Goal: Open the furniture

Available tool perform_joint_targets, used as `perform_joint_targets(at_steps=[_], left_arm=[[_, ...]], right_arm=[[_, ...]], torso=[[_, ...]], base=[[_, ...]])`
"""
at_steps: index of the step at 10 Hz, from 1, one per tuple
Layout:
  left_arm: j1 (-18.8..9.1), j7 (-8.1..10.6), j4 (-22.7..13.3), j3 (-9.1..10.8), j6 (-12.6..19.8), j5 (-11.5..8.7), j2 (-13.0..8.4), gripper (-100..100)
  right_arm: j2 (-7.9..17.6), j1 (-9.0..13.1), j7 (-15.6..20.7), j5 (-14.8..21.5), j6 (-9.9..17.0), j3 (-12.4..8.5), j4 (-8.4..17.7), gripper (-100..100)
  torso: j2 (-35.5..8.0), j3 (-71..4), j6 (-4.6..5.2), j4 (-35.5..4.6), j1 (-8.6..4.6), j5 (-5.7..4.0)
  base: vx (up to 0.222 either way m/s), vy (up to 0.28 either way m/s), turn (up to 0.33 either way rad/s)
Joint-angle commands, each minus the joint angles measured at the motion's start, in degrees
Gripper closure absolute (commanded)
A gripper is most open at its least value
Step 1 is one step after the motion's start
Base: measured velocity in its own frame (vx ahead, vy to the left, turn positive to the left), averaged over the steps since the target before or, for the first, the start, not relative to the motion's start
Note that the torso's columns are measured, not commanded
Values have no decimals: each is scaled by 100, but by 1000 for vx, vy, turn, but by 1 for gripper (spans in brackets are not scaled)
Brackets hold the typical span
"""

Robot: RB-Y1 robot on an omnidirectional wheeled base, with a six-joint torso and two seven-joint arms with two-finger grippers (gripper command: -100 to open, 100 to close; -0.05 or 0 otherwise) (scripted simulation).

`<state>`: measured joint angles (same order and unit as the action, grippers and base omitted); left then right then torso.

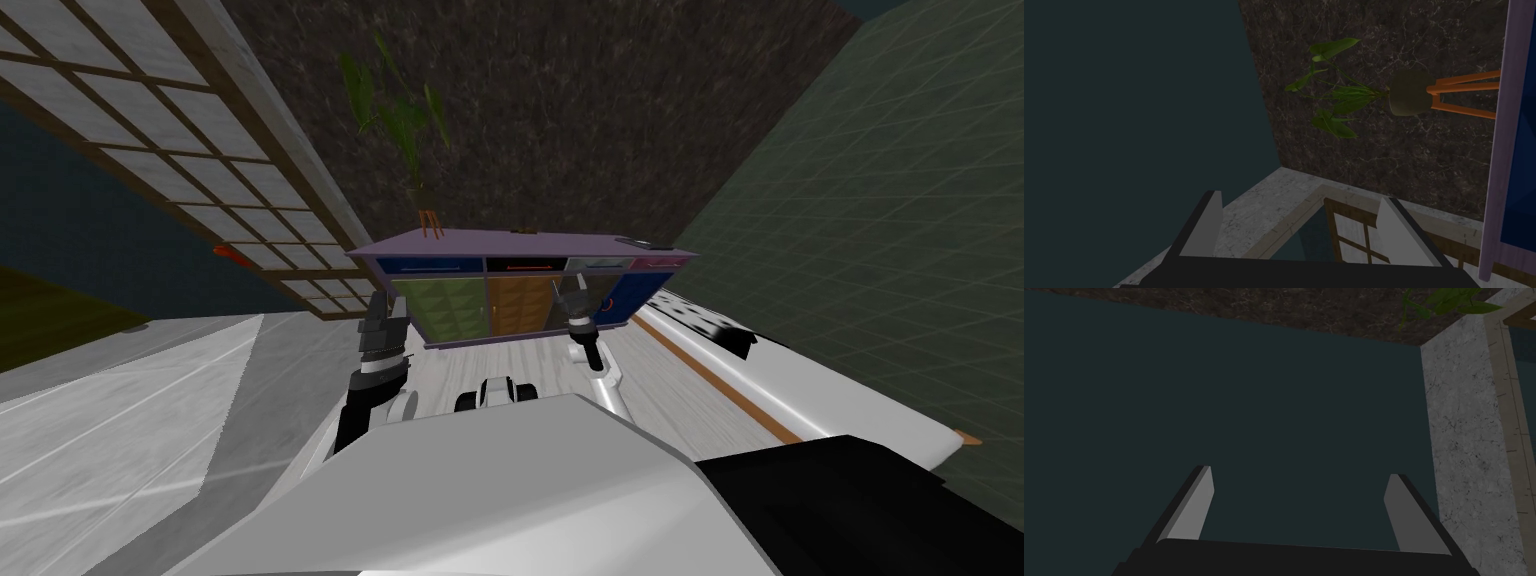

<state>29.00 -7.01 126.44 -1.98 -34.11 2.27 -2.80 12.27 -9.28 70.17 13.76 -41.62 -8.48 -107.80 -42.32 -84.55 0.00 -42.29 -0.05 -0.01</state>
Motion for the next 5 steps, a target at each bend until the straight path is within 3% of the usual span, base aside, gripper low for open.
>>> perform_joint_targets(at_steps=[1, 2, 3, 5], left_arm=[[0, 0, 0, 0, 0, 0, 0, 0], [0, 0, 0, 0, 0, 0, 0, 0], [0, 0, 0, 0, 0, 0, 0, 0], [0, 0, 0, 0, 0, 0, 0, 0]], right_arm=[[13, 149, 440, 85, -65, -89, 202, -100], [13, 149, 495, 85, -65, -89, 202, -100], [19, 287, 721, 170, -120, -175, 397, -100], [19, 287, 921, 170, -120, -175, 397, -100]], torso=[[5, -2, -1, 1, 5, 0], [6, -4, 0, 1, 6, 2], [0, 0, 0, 0, 2, 0], [7, -4, 0, 2, 9, 2]], base=[[42, 36, 1], [22, 19, 0], [45, 38, 1], [34, 34, 0]])
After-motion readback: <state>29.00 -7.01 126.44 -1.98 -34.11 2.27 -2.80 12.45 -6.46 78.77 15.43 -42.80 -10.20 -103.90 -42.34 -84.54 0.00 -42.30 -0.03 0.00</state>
